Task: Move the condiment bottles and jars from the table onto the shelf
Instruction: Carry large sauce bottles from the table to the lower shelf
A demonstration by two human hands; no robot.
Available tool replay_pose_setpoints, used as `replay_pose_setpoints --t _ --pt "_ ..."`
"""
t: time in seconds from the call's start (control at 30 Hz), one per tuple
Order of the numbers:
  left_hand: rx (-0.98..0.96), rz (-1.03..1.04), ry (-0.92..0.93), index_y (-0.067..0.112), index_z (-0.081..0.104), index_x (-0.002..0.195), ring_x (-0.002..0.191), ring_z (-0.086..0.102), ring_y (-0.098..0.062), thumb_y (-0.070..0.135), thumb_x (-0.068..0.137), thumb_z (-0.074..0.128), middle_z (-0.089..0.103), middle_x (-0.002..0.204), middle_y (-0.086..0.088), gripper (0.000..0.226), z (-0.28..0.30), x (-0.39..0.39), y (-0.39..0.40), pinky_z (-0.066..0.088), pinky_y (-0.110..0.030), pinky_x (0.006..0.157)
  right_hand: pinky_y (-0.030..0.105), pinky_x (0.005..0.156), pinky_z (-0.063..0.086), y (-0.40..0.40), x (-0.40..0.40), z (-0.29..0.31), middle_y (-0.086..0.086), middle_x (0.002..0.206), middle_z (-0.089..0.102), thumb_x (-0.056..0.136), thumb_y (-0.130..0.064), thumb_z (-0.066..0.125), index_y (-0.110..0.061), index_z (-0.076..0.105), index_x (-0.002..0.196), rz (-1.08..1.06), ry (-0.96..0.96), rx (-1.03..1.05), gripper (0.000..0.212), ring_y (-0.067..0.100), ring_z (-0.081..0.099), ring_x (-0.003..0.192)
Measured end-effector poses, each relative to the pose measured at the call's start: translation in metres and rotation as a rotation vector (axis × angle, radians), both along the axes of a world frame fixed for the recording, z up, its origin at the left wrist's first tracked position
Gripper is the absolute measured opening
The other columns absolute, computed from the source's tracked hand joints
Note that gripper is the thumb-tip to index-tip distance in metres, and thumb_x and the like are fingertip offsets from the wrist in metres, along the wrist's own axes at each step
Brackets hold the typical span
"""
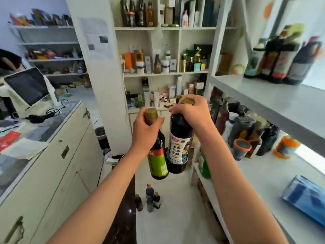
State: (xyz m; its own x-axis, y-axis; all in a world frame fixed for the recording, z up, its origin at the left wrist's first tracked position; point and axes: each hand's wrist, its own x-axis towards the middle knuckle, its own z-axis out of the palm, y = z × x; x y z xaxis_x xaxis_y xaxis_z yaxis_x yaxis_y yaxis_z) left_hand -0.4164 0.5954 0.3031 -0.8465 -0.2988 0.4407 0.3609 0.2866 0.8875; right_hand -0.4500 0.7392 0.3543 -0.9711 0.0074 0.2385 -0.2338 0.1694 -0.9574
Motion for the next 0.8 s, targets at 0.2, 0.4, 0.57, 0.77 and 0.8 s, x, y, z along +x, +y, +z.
replay_pose_setpoints --t 0.2,0.4,0.57,0.77,0.8 --pt "0.107 -0.212 -0.070 0.020 0.050 0.100 0.065 0.070 -0.021 0.022 0.091 0.064 0.067 0.075 -0.010 0.017 0.015 -0.052 0.069 0.056 -0.029 0.062 0.049 0.076 0.060 0.072 -0.035 0.018 0.009 0.073 0.073 0.054 -0.019 0.078 -0.012 0.069 0.070 -0.174 0.031 0.063 0.019 0.030 0.071 0.076" --pt "0.011 -0.284 -0.011 0.022 0.049 0.095 0.056 0.064 -0.016 0.028 0.088 0.068 0.064 0.072 -0.007 0.021 0.056 -0.127 0.129 0.051 -0.027 0.053 0.036 0.065 0.059 0.122 -0.067 0.062 0.020 0.078 0.071 0.064 0.000 0.075 -0.007 0.066 0.065 -0.234 0.099 0.007 0.011 0.024 0.066 0.067" --pt "-0.016 -0.304 0.108 0.024 0.049 0.095 0.063 0.058 -0.001 0.037 0.085 0.069 0.057 0.081 0.005 0.026 0.099 -0.200 0.168 0.044 -0.018 0.057 0.043 0.067 0.062 0.146 -0.120 0.101 0.010 0.070 0.069 0.059 -0.010 0.077 -0.018 0.066 0.060 -0.359 0.201 0.119 0.013 0.028 0.070 0.072" --pt "0.040 -0.385 0.182 0.021 0.050 0.099 0.069 0.053 0.004 0.032 0.086 0.070 0.056 0.082 0.012 0.027 0.142 -0.288 0.214 0.043 -0.011 0.060 0.030 0.057 0.058 0.181 -0.186 0.142 -0.003 0.056 0.062 0.063 -0.010 0.077 -0.016 0.067 0.061 -0.520 0.236 0.197 0.012 0.014 0.064 0.058" --pt "0.043 -0.416 0.192 0.020 0.050 0.101 0.067 0.054 0.006 0.030 0.086 0.070 0.057 0.083 0.012 0.027 0.148 -0.303 0.223 0.041 -0.005 0.056 0.029 0.055 0.057 0.189 -0.198 0.147 -0.003 0.056 0.062 0.063 -0.011 0.077 -0.015 0.068 0.062 -0.553 0.240 0.203 0.010 0.014 0.064 0.058"
